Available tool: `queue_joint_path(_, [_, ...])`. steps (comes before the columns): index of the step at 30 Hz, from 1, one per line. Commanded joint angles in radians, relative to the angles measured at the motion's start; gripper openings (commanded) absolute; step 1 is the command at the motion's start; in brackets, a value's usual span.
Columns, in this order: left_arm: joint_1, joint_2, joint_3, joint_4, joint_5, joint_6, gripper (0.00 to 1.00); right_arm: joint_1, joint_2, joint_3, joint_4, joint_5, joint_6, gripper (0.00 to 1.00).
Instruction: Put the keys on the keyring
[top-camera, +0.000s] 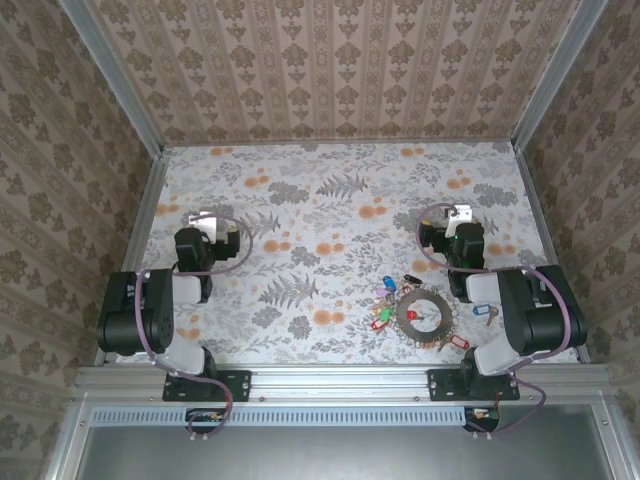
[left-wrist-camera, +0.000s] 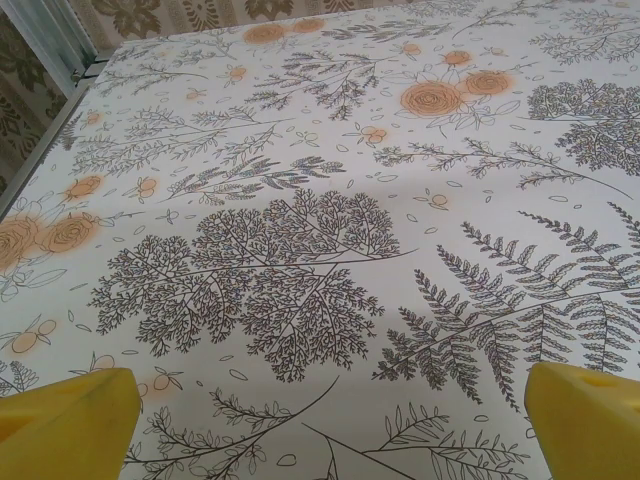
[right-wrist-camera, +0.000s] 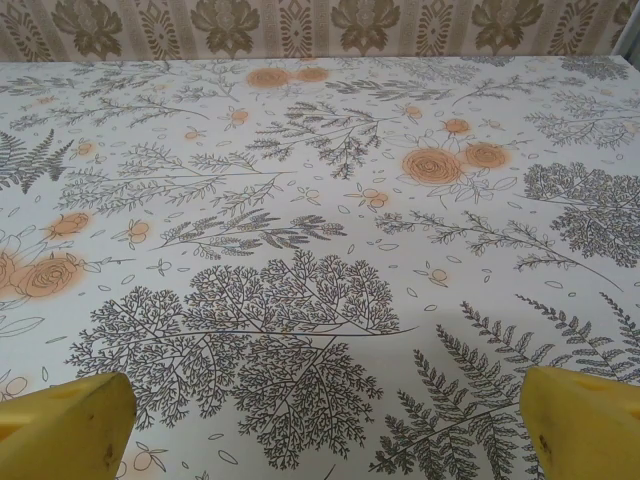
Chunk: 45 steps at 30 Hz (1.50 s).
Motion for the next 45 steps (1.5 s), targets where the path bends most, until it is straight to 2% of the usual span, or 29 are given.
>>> queue_joint_path(1, [-0.004, 0.004, 0.026, 0.020, -0.009, -0.021, 1.00, 0.000, 0.002, 0.018, 0.003, 0.014, 0.009, 1.00])
queue_joint_path(26, [0.005, 0.003, 0.027, 0.018, 0.005, -0.029, 1.00, -0.004, 0.002, 0.017, 0.001, 0.006, 0.009, 1.00])
queue_joint_path(32, [-0.001, -0.003, 0.012, 0.041, 0.004, -0.021, 1.00, 0.001, -0.012, 0.007, 0.007, -0.049, -0.018, 1.00])
queue_joint_path(38, [0.001, -0.059, -0.042, 0.098, -0.032, -0.037, 1.00, 0.005, -0.062, -0.006, -0.004, -0.051, -0.025, 0.99])
queue_joint_path(40, [0.008, -0.128, -0.036, 0.023, -0.048, -0.058, 1.00, 0.005, -0.128, 0.026, -0.126, -0.048, -0.016, 1.00])
queue_joint_path(42, [0.018, -0.207, -0.026, -0.074, -0.073, -0.092, 1.00, 0.005, -0.229, 0.122, -0.410, -0.051, 0.013, 1.00])
queue_joint_path(45, [0.023, -0.351, -0.019, -0.205, -0.141, -0.161, 1.00, 0.006, -0.279, 0.272, -0.805, 0.012, 0.140, 1.00])
